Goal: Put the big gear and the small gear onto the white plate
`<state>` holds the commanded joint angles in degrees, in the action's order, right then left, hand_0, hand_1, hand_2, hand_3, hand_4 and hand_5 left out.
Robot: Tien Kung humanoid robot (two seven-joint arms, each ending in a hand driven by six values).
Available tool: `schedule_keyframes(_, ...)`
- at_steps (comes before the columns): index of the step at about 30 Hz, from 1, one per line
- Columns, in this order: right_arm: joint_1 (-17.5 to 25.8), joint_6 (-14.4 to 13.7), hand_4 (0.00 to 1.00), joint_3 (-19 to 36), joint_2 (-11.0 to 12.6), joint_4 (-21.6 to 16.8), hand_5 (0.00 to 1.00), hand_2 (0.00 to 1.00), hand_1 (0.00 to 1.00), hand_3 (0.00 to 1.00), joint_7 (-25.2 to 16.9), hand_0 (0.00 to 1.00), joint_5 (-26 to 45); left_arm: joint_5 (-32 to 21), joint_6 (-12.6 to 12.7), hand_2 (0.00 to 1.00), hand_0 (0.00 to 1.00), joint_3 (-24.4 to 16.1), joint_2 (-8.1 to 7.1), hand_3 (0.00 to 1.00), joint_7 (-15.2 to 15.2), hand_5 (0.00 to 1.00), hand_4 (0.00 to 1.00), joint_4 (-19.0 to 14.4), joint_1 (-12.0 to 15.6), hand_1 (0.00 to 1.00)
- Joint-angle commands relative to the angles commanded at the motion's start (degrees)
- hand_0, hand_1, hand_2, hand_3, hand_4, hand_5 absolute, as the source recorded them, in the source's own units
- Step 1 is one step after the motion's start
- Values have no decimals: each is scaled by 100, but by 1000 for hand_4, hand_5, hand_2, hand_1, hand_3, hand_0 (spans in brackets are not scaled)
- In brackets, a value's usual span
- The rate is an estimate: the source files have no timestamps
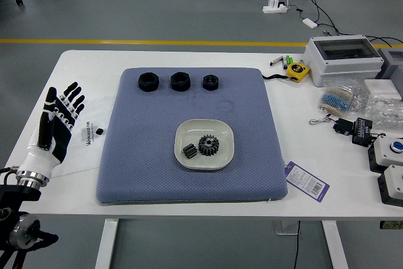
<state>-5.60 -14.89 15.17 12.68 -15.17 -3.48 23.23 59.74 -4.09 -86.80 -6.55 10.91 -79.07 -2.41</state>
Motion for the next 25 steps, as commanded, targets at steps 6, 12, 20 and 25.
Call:
schedule_keyframes(6,54,62,835,-177,-21,34,678,729,670,573,-103,658,232,-25,-2,998,998,-12,-23,927,6,998,998,10,13,998)
schedule_keyframes(12,122,196,835,-621,6,23,677,736,679,575,-254,673,817,-20,-1,998,998,25,-35,927,5,994,998,9,-29,998)
schedule_keyframes(20,235,333,836,-916,78,-7,675,765,703,588,-10,697,1396,-54,5,998,998,98,8,924,-8,978,998,31,-106,998)
schedule_keyframes(25,385,609,836,-1272,141,-131,675,765,703,588,-30,697,2115,-48,8,998,998,137,56,924,-21,978,998,34,-127,998)
